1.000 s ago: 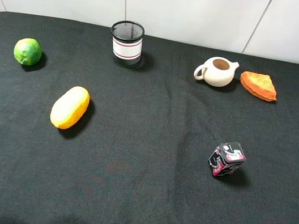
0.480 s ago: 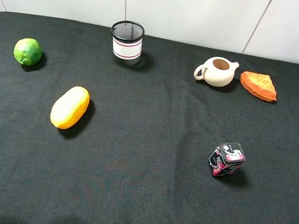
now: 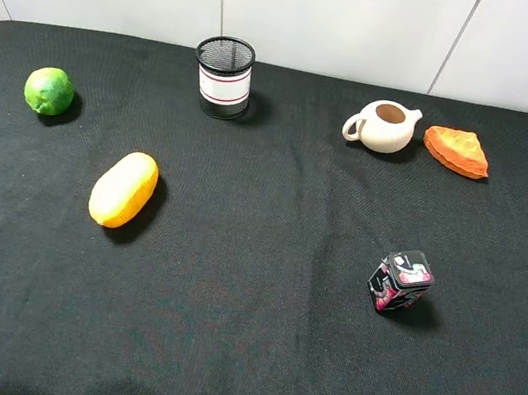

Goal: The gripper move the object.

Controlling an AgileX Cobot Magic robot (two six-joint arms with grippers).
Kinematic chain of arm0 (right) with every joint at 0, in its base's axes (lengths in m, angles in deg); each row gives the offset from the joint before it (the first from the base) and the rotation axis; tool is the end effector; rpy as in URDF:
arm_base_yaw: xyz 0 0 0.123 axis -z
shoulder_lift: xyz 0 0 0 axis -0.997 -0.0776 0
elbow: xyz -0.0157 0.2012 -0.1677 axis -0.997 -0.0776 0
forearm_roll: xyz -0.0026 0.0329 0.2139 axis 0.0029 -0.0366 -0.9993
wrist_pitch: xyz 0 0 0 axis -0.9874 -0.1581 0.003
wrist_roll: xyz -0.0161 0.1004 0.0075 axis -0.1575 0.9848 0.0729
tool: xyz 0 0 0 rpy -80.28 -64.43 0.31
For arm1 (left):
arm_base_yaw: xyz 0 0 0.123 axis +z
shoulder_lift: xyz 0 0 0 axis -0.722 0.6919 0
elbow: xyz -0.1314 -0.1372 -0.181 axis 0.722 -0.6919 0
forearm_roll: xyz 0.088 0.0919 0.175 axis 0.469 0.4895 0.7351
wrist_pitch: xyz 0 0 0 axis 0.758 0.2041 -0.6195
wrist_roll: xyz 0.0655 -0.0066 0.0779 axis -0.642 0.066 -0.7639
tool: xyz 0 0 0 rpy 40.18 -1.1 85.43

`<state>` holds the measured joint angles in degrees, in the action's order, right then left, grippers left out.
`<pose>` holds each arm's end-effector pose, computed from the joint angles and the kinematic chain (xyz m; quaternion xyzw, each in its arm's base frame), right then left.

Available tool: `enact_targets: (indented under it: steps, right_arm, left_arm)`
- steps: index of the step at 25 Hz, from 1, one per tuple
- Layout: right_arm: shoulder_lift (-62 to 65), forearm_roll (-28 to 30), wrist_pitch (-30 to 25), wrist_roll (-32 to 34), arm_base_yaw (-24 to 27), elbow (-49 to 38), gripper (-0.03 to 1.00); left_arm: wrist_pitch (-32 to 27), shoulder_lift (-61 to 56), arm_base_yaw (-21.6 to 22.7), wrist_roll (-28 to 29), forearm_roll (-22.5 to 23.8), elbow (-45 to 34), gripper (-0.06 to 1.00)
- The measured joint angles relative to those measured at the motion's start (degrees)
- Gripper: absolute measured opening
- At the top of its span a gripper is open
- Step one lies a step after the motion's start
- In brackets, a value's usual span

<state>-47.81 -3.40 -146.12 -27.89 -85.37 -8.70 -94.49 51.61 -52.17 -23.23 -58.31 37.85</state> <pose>-0.0091 0.0126 0.2601 -0.0244 0.8493 0.0563 0.5244 -0.0031 0.0123 0.2534 0.1056 0.8444 0.0796 0.5191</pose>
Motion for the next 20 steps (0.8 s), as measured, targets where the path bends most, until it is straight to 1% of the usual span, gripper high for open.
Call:
enact_targets:
  steps: [8,16,20]
  right_arm:
    - [0.0,0.7,3.7,-1.0,0.0,-1.7,0.69]
    - [0.0,3.1,3.8,-1.3,0.0,-1.7,0.69]
    - [0.0,3.3,3.8,-1.3,0.0,-1.7,0.69]
  left_arm:
    - [0.0,0.0,0.0,0.0,0.0,0.0,0.99]
    - [0.0,0.0,0.0,0.0,0.0,0.0,0.99]
    - [0.0,0.0,0.0,0.0,0.0,0.0,0.99]
